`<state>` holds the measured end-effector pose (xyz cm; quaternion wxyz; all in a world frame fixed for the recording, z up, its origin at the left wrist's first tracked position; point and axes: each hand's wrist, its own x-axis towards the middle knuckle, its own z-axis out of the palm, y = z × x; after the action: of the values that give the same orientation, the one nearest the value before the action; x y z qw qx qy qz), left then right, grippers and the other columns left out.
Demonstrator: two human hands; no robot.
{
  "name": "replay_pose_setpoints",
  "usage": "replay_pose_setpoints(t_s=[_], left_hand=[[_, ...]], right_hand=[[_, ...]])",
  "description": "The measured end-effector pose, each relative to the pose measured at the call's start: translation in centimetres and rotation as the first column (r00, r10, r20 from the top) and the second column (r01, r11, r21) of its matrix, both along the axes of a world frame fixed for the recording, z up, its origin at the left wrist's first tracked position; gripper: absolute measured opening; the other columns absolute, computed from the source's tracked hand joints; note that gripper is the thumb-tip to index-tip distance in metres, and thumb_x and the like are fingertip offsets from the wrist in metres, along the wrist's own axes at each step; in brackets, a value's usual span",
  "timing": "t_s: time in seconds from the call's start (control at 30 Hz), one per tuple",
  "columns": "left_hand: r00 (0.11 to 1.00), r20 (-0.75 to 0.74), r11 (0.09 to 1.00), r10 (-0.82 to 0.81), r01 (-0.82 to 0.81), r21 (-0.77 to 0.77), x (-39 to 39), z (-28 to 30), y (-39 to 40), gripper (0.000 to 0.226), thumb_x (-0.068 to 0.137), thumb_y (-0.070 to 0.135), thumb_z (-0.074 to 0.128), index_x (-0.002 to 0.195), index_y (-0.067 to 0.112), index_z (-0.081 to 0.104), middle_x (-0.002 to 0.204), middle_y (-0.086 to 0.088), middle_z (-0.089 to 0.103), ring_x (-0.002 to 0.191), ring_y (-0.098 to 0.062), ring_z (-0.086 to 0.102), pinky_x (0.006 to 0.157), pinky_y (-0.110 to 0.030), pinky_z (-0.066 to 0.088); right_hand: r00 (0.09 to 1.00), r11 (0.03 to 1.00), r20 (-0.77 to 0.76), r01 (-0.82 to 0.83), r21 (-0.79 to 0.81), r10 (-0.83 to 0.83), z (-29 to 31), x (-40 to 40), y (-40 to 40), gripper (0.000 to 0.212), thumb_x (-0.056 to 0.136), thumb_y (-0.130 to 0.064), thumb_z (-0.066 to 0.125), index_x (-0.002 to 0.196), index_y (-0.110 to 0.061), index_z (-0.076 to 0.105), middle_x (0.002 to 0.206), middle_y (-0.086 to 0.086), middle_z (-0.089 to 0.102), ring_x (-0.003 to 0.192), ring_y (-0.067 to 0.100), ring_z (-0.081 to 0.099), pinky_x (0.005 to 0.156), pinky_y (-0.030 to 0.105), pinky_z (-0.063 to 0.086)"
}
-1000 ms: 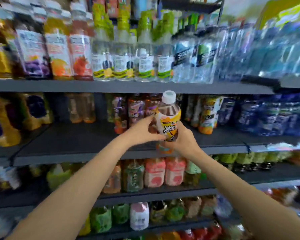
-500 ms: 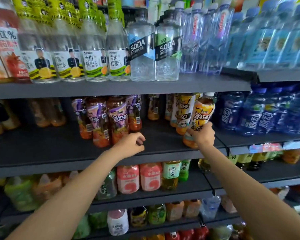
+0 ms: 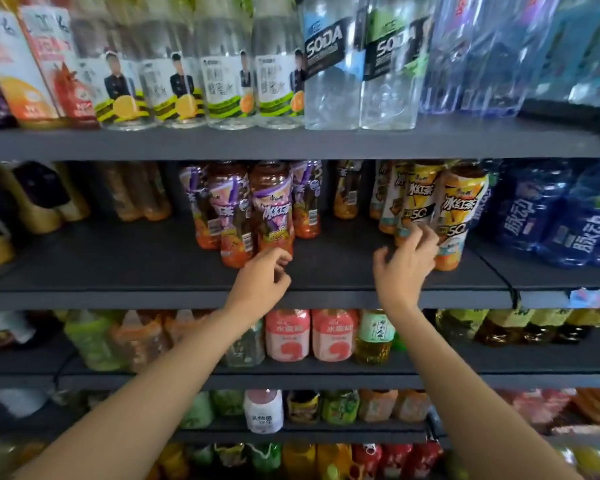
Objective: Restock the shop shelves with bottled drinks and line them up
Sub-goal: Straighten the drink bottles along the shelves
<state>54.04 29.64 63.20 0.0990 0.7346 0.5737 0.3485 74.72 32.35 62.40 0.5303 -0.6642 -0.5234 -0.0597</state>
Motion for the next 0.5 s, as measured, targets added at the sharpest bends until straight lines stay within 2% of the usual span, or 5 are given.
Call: replay_pose_setpoints(t_s=[0.1, 0.17, 0.27, 0.4, 0.5], left_hand=[[0.994, 0.058, 0.993, 0.089, -0.093, 0.069, -3.6, -1.9, -2.4, 0.028, 0.082, 0.004, 0.058, 0.109, 0.012, 0.059, 0.104, 0.001, 0.058, 0.09, -0.011, 0.057, 0.08, -0.025, 0.045], [0.977, 0.105, 0.98, 0.186, -0.192, 0.046, -7.8, -4.0, -5.1, 0.027, 0.083, 0.005, 0.057, 0.109, 0.01, 0.058, 0.103, -0.001, 0.057, 0.088, -0.011, 0.056, 0.079, -0.024, 0.043], [0.942, 0.094, 0.942, 0.322, -0.31, -0.128, -14.6, -7.9, -9.6, 0.027, 0.089, 0.011, 0.054, 0.117, 0.011, 0.054, 0.1, -0.001, 0.059, 0.087, -0.016, 0.058, 0.074, -0.025, 0.044], [0.786, 0.11, 0.767, 0.609, -0.548, -0.336, -27.4, -14.1, -19.4, 0.023, 0.09, 0.009, 0.053, 0.113, 0.009, 0.055, 0.098, -0.005, 0.062, 0.094, -0.021, 0.061, 0.075, -0.018, 0.042], [0.618, 0.073, 0.551, 0.783, -0.634, -0.542, -37.2, -19.0, -27.6, 0.022, 0.089, 0.008, 0.053, 0.111, 0.009, 0.055, 0.1, -0.014, 0.065, 0.1, -0.027, 0.061, 0.083, -0.028, 0.043]], right_hand=[[0.959, 0.963, 0.097, -0.269, 0.005, 0.267, -1.2, -7.1, -1.7, 0.042, 0.08, -0.002, 0.058, 0.12, 0.001, 0.047, 0.127, 0.022, 0.041, 0.111, 0.038, 0.044, 0.085, 0.047, 0.041], [0.872, 0.896, 0.234, -0.444, 0.011, 0.429, -1.9, -12.8, -2.9, 0.039, 0.077, 0.001, 0.059, 0.115, 0.003, 0.049, 0.12, 0.023, 0.045, 0.105, 0.039, 0.047, 0.082, 0.045, 0.043], [0.709, 0.79, 0.412, -0.612, -0.043, 0.572, -3.4, -20.4, -5.0, 0.04, 0.073, -0.002, 0.056, 0.112, -0.001, 0.05, 0.114, 0.021, 0.048, 0.099, 0.037, 0.049, 0.079, 0.041, 0.044], [0.431, 0.639, 0.523, -0.698, -0.323, 0.735, -7.9, -33.2, -10.0, 0.042, 0.069, -0.007, 0.069, 0.108, -0.006, 0.054, 0.106, 0.016, 0.054, 0.091, 0.035, 0.053, 0.073, 0.039, 0.048], [0.223, 0.485, 0.465, -0.655, -0.579, 0.857, -12.8, -42.3, -14.3, 0.042, 0.079, -0.012, 0.066, 0.118, -0.004, 0.053, 0.118, 0.017, 0.052, 0.107, 0.037, 0.052, 0.086, 0.042, 0.045]])
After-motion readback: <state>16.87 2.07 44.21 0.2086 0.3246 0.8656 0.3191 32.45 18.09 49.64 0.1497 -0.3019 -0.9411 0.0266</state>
